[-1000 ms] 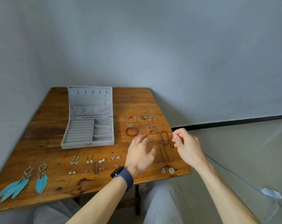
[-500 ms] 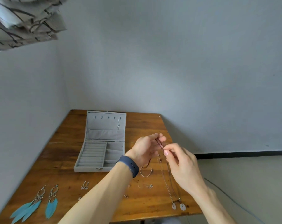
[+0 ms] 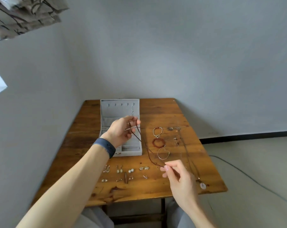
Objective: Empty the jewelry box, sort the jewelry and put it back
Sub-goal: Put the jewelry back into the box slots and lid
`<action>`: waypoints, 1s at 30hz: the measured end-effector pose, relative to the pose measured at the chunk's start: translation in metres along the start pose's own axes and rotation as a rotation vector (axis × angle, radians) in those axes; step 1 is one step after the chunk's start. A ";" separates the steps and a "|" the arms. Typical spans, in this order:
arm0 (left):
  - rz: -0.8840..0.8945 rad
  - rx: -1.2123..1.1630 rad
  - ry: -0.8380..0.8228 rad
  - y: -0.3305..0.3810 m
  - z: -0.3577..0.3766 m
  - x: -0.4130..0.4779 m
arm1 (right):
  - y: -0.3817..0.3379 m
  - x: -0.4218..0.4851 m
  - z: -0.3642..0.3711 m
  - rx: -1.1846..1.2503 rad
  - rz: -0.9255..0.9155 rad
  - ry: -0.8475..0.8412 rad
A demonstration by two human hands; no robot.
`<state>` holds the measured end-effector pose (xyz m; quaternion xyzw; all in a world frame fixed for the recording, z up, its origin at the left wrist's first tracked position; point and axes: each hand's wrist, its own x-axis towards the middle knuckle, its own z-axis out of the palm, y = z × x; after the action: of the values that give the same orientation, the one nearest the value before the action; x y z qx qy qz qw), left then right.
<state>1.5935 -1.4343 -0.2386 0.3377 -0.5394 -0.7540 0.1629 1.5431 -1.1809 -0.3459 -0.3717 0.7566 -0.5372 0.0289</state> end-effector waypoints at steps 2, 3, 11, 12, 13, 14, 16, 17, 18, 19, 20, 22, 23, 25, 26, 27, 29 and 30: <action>0.001 0.042 0.019 0.003 -0.016 -0.003 | 0.006 -0.012 0.009 0.107 0.118 -0.005; -0.003 0.033 0.029 0.004 -0.023 -0.004 | 0.009 -0.017 0.012 0.145 0.157 -0.021; -0.026 0.060 0.072 0.015 -0.054 -0.015 | 0.004 -0.032 0.024 0.370 0.286 -0.080; -0.028 0.077 0.050 0.014 -0.055 -0.016 | 0.002 -0.031 0.026 0.464 0.337 -0.074; -0.030 0.101 0.027 0.013 -0.055 -0.017 | 0.000 -0.030 0.028 0.575 0.406 -0.065; -0.032 0.128 0.011 0.011 -0.055 -0.018 | -0.003 -0.028 0.030 0.688 0.481 -0.055; -0.024 0.182 0.004 0.009 -0.053 -0.020 | -0.008 -0.023 0.034 0.870 0.598 -0.025; -0.015 0.209 0.001 0.009 -0.052 -0.022 | -0.010 -0.021 0.035 0.922 0.627 -0.014; -0.006 0.241 -0.008 0.010 -0.052 -0.024 | -0.010 -0.018 0.037 0.941 0.637 -0.015; 0.001 0.285 -0.026 0.013 -0.052 -0.026 | -0.011 -0.015 0.039 0.930 0.637 -0.032; 0.007 0.344 -0.049 0.016 -0.052 -0.030 | -0.012 -0.013 0.041 0.895 0.631 -0.055; 0.015 0.505 -0.111 0.027 -0.048 -0.041 | -0.015 -0.005 0.048 0.808 0.622 -0.102; 0.013 0.584 -0.150 0.033 -0.045 -0.046 | -0.019 0.000 0.052 0.768 0.616 -0.123; 0.002 0.699 -0.233 0.046 -0.038 -0.057 | -0.033 0.015 0.061 0.688 0.564 -0.176; -0.003 0.734 -0.272 0.053 -0.035 -0.062 | -0.042 0.024 0.066 0.653 0.519 -0.216; -0.007 0.757 -0.308 0.059 -0.032 -0.067 | -0.054 0.033 0.070 0.627 0.478 -0.266; 0.009 0.774 -0.355 0.073 -0.027 -0.078 | -0.075 0.050 0.078 0.590 0.423 -0.381; 0.030 0.772 -0.365 0.079 -0.026 -0.082 | -0.084 0.055 0.081 0.568 0.401 -0.444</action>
<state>1.6608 -1.4315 -0.1430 0.2270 -0.8069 -0.5417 -0.0627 1.5835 -1.2900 -0.2900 -0.3011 0.6111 -0.6149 0.3972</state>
